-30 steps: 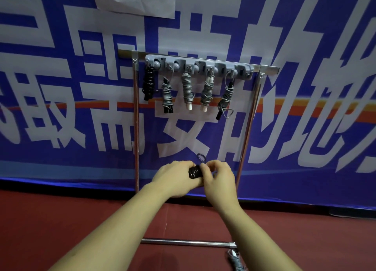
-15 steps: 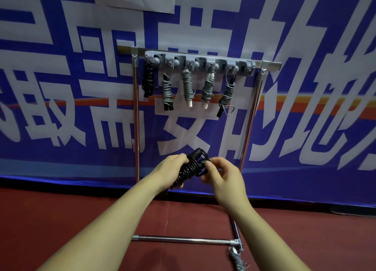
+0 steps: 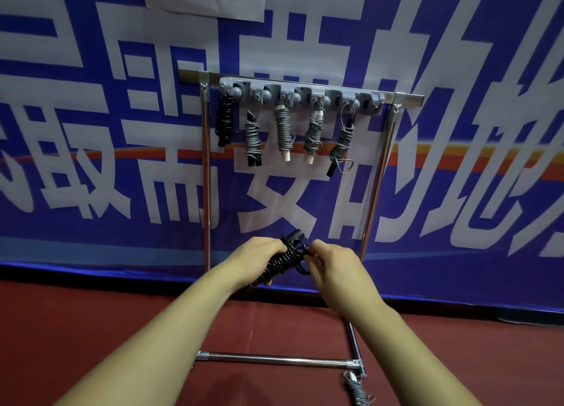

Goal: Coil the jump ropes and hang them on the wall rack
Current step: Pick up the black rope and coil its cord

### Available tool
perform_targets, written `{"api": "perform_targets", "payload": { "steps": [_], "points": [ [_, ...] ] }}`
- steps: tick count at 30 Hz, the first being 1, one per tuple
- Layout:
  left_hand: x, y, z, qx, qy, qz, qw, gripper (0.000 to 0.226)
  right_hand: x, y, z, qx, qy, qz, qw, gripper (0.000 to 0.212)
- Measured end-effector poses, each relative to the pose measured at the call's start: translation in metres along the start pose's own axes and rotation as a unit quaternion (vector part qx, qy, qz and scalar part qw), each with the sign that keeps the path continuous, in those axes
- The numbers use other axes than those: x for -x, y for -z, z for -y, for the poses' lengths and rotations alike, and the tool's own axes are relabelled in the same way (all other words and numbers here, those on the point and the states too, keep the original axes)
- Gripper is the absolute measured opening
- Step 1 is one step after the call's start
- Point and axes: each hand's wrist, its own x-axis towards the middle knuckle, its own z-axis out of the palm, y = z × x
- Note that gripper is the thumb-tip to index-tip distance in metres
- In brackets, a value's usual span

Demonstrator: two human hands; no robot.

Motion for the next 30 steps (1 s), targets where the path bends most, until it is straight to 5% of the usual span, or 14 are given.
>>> {"api": "perform_targets", "payload": {
  "steps": [15, 24, 30],
  "points": [
    [-0.002, -0.001, 0.013, -0.008, -0.002, 0.034, 0.999, 0.029, -0.012, 0.015, 0.011, 0.165, 0.025, 0.104, 0.981, 0.014],
    [-0.004, -0.015, 0.019, -0.016, -0.003, 0.092, 0.996, 0.056, -0.015, 0.024, 0.02, 0.271, 0.045, 0.23, 0.934, 0.019],
    [-0.002, -0.006, 0.011, -0.004, 0.036, 0.1, 0.994, 0.047, -0.016, 0.031, 0.013, 0.202, 0.066, 0.215, 0.953, 0.022]
  ]
}}
